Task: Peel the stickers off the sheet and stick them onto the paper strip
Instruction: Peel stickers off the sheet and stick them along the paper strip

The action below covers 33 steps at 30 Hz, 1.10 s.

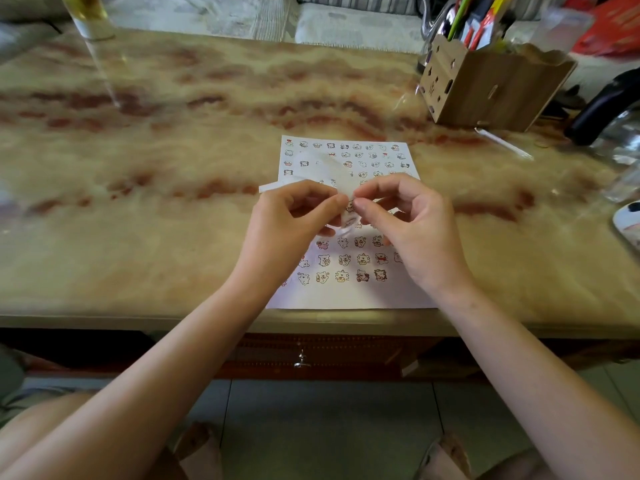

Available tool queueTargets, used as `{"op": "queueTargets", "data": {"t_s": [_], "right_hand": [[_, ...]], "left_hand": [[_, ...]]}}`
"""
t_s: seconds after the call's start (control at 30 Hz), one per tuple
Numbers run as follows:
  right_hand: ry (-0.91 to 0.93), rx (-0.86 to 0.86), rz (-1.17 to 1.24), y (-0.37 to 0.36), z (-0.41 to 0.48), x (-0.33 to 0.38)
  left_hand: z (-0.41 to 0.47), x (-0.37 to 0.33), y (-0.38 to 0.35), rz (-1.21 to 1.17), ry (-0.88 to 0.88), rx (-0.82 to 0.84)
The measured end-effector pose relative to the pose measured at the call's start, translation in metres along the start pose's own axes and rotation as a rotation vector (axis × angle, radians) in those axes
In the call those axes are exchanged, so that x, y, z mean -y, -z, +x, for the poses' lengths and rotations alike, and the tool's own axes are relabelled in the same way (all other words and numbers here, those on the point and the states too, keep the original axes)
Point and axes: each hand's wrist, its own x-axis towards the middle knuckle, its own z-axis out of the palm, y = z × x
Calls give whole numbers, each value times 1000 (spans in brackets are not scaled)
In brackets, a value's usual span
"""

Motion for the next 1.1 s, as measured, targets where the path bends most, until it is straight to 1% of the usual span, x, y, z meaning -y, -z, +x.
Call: {"op": "queueTargets", "data": {"t_s": [0.13,0.4,0.67,0.8,0.97,1.1], "right_hand": [[1,-5,30,0,0,1],[32,15,-50,1,-1,2],[120,16,-211,1,-2,0],[156,45,-295,-2,-4,-3],[244,35,-398,-2,-6,-3],[242,47,-360,0,-8,-2]], "left_hand": [[1,1,-1,3,10,15],[1,0,-1,11,16,30],[0,1,-3,2,36,17],[0,3,-2,28,31,3],[0,3,-2,13,42,-8],[2,2,1,-35,58,-17]]}}
